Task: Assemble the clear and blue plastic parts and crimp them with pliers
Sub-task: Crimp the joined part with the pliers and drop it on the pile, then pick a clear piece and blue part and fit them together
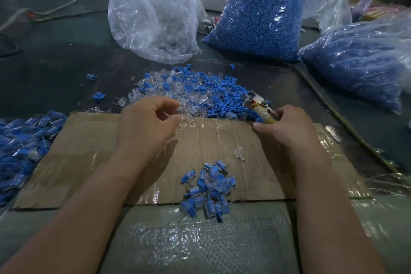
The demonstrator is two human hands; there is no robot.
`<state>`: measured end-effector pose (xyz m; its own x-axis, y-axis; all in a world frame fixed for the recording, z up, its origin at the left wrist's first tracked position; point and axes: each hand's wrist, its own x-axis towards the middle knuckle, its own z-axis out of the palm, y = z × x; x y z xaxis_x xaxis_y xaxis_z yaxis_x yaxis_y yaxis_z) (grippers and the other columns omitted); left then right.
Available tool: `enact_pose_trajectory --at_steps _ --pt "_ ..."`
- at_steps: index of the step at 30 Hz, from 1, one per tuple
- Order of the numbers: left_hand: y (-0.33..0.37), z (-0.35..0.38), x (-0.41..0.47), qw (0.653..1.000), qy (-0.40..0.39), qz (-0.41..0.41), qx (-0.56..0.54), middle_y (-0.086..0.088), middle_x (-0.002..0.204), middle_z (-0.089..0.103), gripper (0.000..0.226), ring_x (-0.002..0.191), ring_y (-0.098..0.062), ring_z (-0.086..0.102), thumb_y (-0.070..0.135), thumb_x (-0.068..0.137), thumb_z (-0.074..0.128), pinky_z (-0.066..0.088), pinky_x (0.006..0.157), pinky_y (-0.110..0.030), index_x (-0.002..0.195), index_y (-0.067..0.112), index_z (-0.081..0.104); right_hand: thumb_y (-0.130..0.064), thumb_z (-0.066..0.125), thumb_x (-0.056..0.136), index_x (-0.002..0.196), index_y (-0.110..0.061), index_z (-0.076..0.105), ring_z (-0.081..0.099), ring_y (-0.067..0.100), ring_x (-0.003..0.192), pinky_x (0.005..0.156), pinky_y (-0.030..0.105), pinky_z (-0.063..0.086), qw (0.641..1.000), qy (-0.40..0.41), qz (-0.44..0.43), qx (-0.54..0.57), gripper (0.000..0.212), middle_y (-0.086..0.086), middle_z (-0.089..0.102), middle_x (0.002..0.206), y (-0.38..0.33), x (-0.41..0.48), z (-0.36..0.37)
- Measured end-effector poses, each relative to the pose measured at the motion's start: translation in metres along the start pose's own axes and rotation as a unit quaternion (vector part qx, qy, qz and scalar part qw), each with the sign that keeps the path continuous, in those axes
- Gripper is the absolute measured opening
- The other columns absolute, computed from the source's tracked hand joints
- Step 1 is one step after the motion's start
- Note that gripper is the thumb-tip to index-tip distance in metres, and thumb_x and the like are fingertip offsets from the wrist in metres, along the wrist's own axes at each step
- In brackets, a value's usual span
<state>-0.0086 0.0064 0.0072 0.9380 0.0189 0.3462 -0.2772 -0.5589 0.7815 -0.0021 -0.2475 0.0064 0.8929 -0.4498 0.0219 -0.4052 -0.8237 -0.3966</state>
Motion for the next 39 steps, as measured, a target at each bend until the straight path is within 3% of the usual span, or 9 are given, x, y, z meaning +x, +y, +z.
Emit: enact_pose_trajectory --at_steps 2,6,11,15,20,28,34,37,39 --pt "-0.004 0.002 0.002 0.996 0.004 0.015 0.084 0.005 0.092 0.06 0.029 0.078 -0.002 0.049 0.017 0.079 0.072 0.035 0.071 -0.009 0.107 0.02 0.067 -0.05 0.077 0.065 0.12 -0.01 0.054 0.049 0.031 0.111 0.091 0.039 0.043 1.0 -0.001 0.004 -0.004 0.072 0.014 0.054 0.121 0.0 -0.001 0.0" --pt "-0.008 0.003 0.003 0.982 -0.051 0.015 0.18 -0.006 0.122 0.053 0.046 0.108 -0.015 0.043 0.029 0.083 0.067 0.031 0.094 -0.03 0.126 0.02 0.055 -0.052 0.077 0.064 0.122 -0.01 0.051 0.043 0.03 0.114 0.093 0.039 0.039 1.0 -0.013 0.01 -0.017 0.076 0.014 0.05 0.124 -0.001 -0.001 -0.001" --pt "-0.01 0.005 0.003 0.961 -0.076 0.003 0.265 -0.002 0.13 0.049 0.051 0.12 -0.021 0.04 0.04 0.088 0.057 0.031 0.098 -0.034 0.136 0.026 0.045 -0.056 0.076 0.062 0.123 -0.01 0.049 0.04 0.031 0.116 0.094 0.038 0.037 0.999 -0.018 0.005 -0.034 0.081 0.015 0.047 0.125 -0.003 -0.004 0.0" --pt "-0.014 0.007 0.005 0.952 -0.099 0.006 0.289 -0.002 0.127 0.049 0.046 0.118 -0.021 0.04 0.04 0.091 0.051 0.031 0.097 -0.035 0.134 0.025 0.047 -0.06 0.075 0.06 0.125 -0.011 0.047 0.038 0.031 0.117 0.094 0.038 0.035 0.998 -0.02 -0.004 -0.051 0.086 0.014 0.045 0.126 -0.004 -0.004 0.001" --pt "-0.013 0.007 0.006 0.96 -0.08 0.017 0.269 -0.002 0.115 0.057 0.023 0.109 -0.02 0.046 0.03 0.091 0.055 0.032 0.091 -0.033 0.111 0.024 0.064 -0.063 0.072 0.06 0.123 -0.012 0.048 0.039 0.03 0.116 0.093 0.039 0.034 0.998 -0.046 -0.007 -0.048 0.085 0.013 0.046 0.127 -0.004 -0.004 0.002" --pt "-0.013 0.005 0.005 0.966 -0.071 0.024 0.249 -0.001 0.106 0.059 0.01 0.102 -0.016 0.046 0.025 0.087 0.062 0.032 0.092 -0.032 0.096 0.021 0.065 -0.064 0.071 0.061 0.124 -0.013 0.048 0.039 0.03 0.116 0.094 0.04 0.035 0.997 -0.054 -0.006 -0.053 0.084 0.012 0.047 0.127 -0.004 -0.004 0.002" --pt "-0.007 0.002 0.003 0.983 -0.027 0.07 0.168 0.001 0.096 0.058 0.003 0.094 -0.011 0.044 0.015 0.086 0.063 0.028 0.084 -0.022 0.087 0.013 0.065 -0.062 0.07 0.065 0.13 -0.016 0.045 0.037 0.028 0.12 0.096 0.04 0.034 0.998 -0.051 -0.022 -0.036 0.084 0.01 0.044 0.13 -0.006 -0.006 0.001" --pt "0.0 0.002 0.001 0.99 -0.017 0.091 0.105 0.012 0.079 0.048 0.003 0.076 -0.003 0.042 0.011 0.086 0.061 0.028 0.07 -0.012 0.083 0.013 0.06 -0.055 0.066 0.074 0.128 -0.016 0.049 0.04 0.024 0.118 0.096 0.037 0.034 0.998 0.024 -0.062 0.013 0.068 0.007 0.046 0.127 -0.011 -0.008 0.001" --pt "0.003 0.003 -0.001 0.992 -0.023 0.098 0.08 0.017 0.076 0.042 0.006 0.072 0.002 0.04 0.011 0.086 0.059 0.032 0.069 -0.005 0.083 0.014 0.056 -0.042 0.064 0.081 0.121 -0.015 0.056 0.044 0.017 0.114 0.094 0.03 0.032 0.983 0.104 -0.14 0.061 0.049 0.004 0.051 0.122 -0.019 -0.01 0.002"
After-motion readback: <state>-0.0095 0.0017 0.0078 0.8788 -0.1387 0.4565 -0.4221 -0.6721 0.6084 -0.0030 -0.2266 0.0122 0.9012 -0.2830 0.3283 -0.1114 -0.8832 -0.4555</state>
